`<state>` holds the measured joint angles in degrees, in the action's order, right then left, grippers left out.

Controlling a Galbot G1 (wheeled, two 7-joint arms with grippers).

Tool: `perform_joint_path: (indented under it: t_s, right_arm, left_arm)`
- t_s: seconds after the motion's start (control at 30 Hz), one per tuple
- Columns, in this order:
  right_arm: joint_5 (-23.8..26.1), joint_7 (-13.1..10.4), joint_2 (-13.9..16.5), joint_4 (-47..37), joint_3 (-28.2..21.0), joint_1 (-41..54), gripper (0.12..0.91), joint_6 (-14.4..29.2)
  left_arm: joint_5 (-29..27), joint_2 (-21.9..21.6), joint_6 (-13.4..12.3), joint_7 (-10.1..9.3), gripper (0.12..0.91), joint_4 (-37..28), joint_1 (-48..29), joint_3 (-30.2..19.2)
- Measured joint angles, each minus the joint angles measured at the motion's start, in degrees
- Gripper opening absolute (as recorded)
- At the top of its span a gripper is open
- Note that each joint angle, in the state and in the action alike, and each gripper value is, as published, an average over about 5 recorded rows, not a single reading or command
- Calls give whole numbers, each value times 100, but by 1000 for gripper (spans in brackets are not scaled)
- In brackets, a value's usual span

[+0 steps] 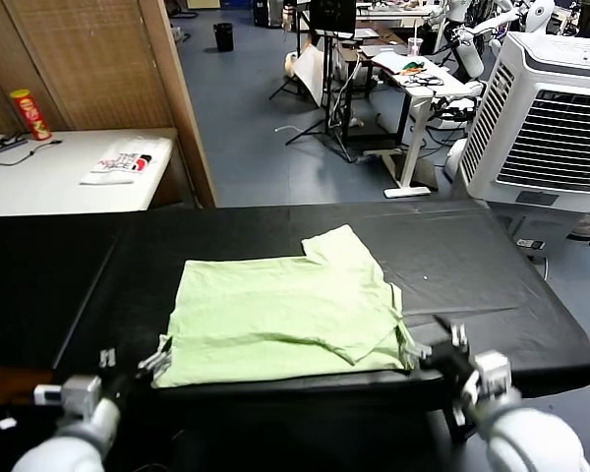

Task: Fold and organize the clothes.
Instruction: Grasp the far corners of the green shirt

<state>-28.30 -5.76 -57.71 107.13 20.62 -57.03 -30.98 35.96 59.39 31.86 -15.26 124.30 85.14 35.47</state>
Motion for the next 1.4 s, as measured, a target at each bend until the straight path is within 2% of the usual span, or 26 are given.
perform_joint_path:
  t_s: [0.23, 0.47, 0.67, 0.83, 0.93, 1.03, 1.13, 1.27, 1.3, 1.4]
  right_arm:
    - [-95, -32, -459, -1857, -817, 1643, 798, -103]
    - [-87, 329, -952, -3273, -1396, 2643, 798, -135]
    - [-47, 646, -1263, -4102, -1698, 3108, 798, -201]
    - [110, 716, -1485, -4537, -1774, 3296, 796, -158]
    - [151, 721, -1593, -4699, -1767, 3352, 740, -135]
    - [169, 733, -1684, -4812, -1748, 3377, 600, -128]
    - [193, 744, -1755, -4870, -1737, 3380, 434, -121]
    - [220, 720, -1798, -4845, -1718, 3342, 214, -67]
    - [227, 706, -1796, -4827, -1708, 3327, 174, -33]
    - [256, 661, -1762, -4756, -1668, 3272, 123, 124]
  left_arm:
    - [817, -195, 29, 73, 798, -1492, -1771, -633]
    - [962, -169, 208, 276, 798, -3009, -3304, -1415]
    - [1034, -157, 242, 427, 798, -3815, -3992, -1753]
    - [1081, -111, 252, 582, 798, -4154, -4171, -1838]
    - [1064, -81, 262, 647, 798, -4266, -4216, -1866]
    - [1022, -70, 264, 689, 776, -4334, -4231, -1890]
    - [973, -65, 251, 751, 661, -4374, -4233, -1902]
    - [923, -58, 230, 818, 444, -4383, -4218, -1912]
    - [915, -56, 226, 824, 377, -4382, -4215, -1914]
    - [903, -54, 205, 834, 219, -4375, -4212, -1915]
